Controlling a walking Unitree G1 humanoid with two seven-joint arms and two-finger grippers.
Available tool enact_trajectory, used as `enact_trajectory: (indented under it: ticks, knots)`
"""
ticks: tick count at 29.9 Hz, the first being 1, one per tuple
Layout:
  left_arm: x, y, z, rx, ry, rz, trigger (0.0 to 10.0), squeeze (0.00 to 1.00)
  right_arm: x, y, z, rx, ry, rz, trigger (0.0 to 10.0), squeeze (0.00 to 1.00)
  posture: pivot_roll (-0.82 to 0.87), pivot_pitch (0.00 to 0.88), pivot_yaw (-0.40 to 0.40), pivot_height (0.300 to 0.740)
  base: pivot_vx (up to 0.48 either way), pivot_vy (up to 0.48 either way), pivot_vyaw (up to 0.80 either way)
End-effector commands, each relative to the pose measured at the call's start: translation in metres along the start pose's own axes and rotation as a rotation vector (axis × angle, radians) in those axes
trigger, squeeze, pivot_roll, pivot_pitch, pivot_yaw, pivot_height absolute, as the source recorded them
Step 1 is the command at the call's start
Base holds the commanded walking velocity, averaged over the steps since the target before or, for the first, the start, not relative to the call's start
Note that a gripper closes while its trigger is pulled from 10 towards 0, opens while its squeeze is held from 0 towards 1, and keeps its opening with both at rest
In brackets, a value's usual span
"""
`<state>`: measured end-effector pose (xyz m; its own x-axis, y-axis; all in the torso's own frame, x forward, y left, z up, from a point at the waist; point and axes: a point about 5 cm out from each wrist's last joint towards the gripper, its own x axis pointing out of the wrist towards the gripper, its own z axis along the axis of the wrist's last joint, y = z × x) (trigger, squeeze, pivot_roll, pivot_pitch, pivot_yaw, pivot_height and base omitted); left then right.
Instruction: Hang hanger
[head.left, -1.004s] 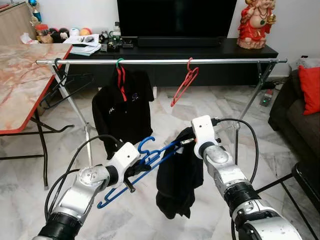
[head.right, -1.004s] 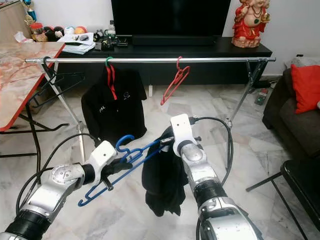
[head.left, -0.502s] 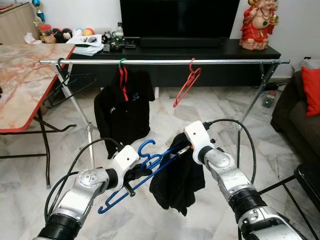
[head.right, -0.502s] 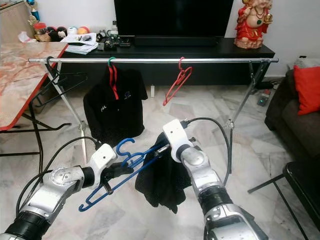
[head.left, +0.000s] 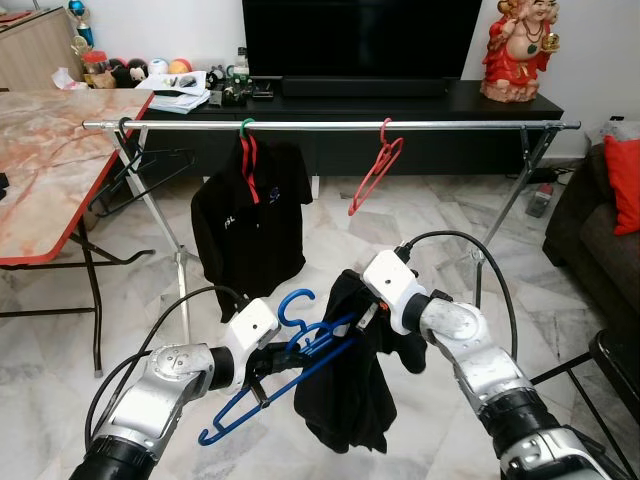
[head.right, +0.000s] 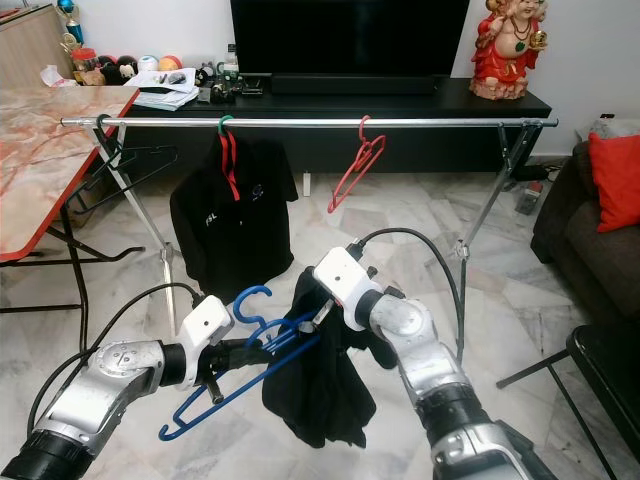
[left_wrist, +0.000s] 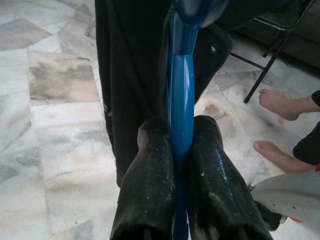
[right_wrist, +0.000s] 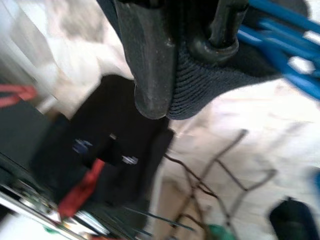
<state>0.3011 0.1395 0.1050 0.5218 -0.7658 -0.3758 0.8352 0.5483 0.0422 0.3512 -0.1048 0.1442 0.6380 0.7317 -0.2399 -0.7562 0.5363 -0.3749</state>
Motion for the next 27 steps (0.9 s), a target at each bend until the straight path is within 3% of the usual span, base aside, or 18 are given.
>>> enact_trajectory:
  ticks: [1, 5, 8, 12, 13, 16, 19, 20, 27]
  knots:
    - [0.002, 0.001, 0.006, -0.003, -0.036, 0.015, 10.0, 0.00, 0.000, 0.008, 0.017, -0.045, -0.089, 0.086, 10.0, 0.00, 0.02, 0.023, -0.018, 0.740, 0.000, 0.000, 0.00]
    - [0.005, 0.004, 0.009, -0.014, -0.061, 0.040, 10.0, 0.00, -0.002, 0.013, 0.018, -0.037, -0.108, 0.122, 10.0, 0.00, 0.01, 0.023, -0.016, 0.740, 0.000, 0.000, 0.00]
    - [0.008, 0.012, 0.015, -0.048, -0.111, 0.127, 10.0, 0.00, -0.009, 0.013, 0.011, -0.033, -0.094, 0.116, 10.0, 0.00, 0.01, 0.024, -0.015, 0.740, 0.000, 0.000, 0.00]
    - [0.009, 0.016, 0.018, -0.069, -0.150, 0.179, 10.0, 0.00, -0.015, 0.000, 0.001, -0.033, -0.051, -0.014, 10.0, 0.00, 0.01, 0.026, -0.016, 0.740, 0.000, 0.000, 0.00]
    - [0.009, 0.016, 0.019, -0.080, -0.165, 0.191, 10.0, 0.00, -0.017, -0.007, -0.002, -0.016, -0.046, -0.091, 10.0, 0.00, 0.01, 0.027, -0.016, 0.740, 0.000, 0.000, 0.00]
    - [0.009, 0.018, 0.021, -0.094, -0.181, 0.210, 10.0, 0.00, -0.021, -0.012, -0.004, 0.028, -0.061, -0.159, 10.0, 0.00, 0.01, 0.027, -0.015, 0.740, 0.000, 0.000, 0.00]
    - [0.010, 0.018, 0.021, -0.102, -0.186, 0.212, 10.0, 0.00, -0.025, -0.007, -0.003, 0.062, -0.100, -0.138, 10.0, 0.00, 0.01, 0.028, -0.013, 0.740, 0.000, 0.000, 0.00]
    - [0.012, 0.016, 0.022, -0.103, -0.186, 0.193, 10.0, 0.00, -0.027, 0.003, 0.001, 0.090, -0.146, -0.073, 10.0, 0.00, 0.01, 0.028, -0.012, 0.740, 0.000, 0.000, 0.00]
    - [0.014, 0.009, 0.020, -0.118, -0.179, 0.128, 10.0, 0.00, -0.029, 0.025, 0.005, 0.104, -0.207, 0.084, 10.0, 0.00, 0.01, 0.029, -0.011, 0.740, 0.000, 0.000, 0.00]
